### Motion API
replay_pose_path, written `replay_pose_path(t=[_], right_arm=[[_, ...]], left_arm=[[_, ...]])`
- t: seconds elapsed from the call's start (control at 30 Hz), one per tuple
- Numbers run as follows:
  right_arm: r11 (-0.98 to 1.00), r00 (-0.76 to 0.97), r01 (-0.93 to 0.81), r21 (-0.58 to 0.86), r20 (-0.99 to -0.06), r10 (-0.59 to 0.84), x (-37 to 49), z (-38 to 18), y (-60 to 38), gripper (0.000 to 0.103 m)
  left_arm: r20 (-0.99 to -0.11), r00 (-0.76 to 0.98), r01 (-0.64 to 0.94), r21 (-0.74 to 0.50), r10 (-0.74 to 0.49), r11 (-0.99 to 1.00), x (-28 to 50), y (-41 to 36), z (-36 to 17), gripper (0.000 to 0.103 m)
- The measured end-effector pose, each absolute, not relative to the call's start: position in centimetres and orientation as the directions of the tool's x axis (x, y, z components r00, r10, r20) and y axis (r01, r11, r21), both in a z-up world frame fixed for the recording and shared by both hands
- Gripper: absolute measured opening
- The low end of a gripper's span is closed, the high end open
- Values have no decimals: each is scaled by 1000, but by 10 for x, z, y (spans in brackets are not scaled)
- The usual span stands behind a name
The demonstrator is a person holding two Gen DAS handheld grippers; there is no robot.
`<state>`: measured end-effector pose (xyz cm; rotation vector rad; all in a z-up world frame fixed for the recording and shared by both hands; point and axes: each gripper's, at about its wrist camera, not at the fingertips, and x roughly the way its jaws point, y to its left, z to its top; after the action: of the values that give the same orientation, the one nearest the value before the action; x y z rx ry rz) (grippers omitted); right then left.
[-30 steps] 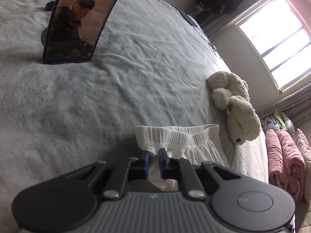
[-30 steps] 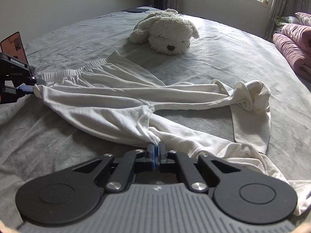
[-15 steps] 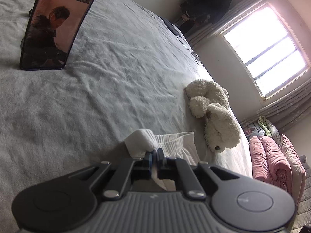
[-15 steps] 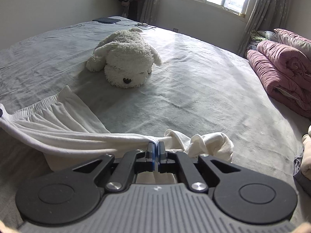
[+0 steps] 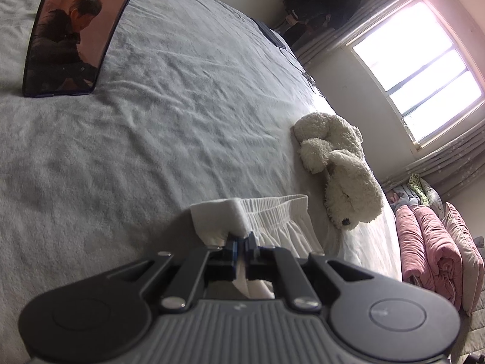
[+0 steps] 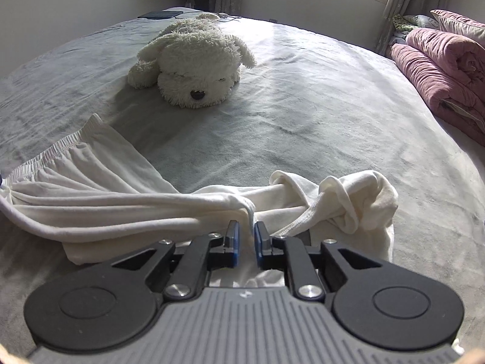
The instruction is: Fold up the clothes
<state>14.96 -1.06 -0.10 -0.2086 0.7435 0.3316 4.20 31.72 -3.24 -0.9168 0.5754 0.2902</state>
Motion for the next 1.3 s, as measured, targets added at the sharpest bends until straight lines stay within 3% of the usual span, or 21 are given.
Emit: replay_pose_path(t=[0.07, 0.23, 0.4, 0.43, 0.5, 0.6, 1.3], right_arm=[[915, 694, -399, -56, -671, 261, 130, 5, -12, 44], [846, 656, -528, -75, -669, 349, 92, 1, 0, 44], [784, 657, -591, -189, -677, 331, 84, -24, 24, 44], [778, 664, -593, -210, -673, 324, 86, -29, 27, 41], [765, 678, -596, -246, -664, 315, 90, -39, 32, 20], [757, 691, -594, -273, -655, 306, 89, -41, 32, 6], [720, 541, -687, -97, -730, 418, -42, 24, -40, 5]], left_arm=[[-585, 811, -473, -659, -4, 584, 42, 315, -33, 4], [-594, 804, -479, -643, 5, 597, 41, 309, -33, 4], [-598, 801, -479, -635, 7, 606, 39, 309, -33, 4], [-598, 801, -479, -634, 7, 607, 39, 309, -33, 4], [-604, 797, -480, -626, 6, 615, 40, 310, -34, 4], [-619, 785, -491, -618, 5, 615, 42, 312, -38, 4], [-633, 774, -484, -607, -15, 630, 2, 332, -15, 4]])
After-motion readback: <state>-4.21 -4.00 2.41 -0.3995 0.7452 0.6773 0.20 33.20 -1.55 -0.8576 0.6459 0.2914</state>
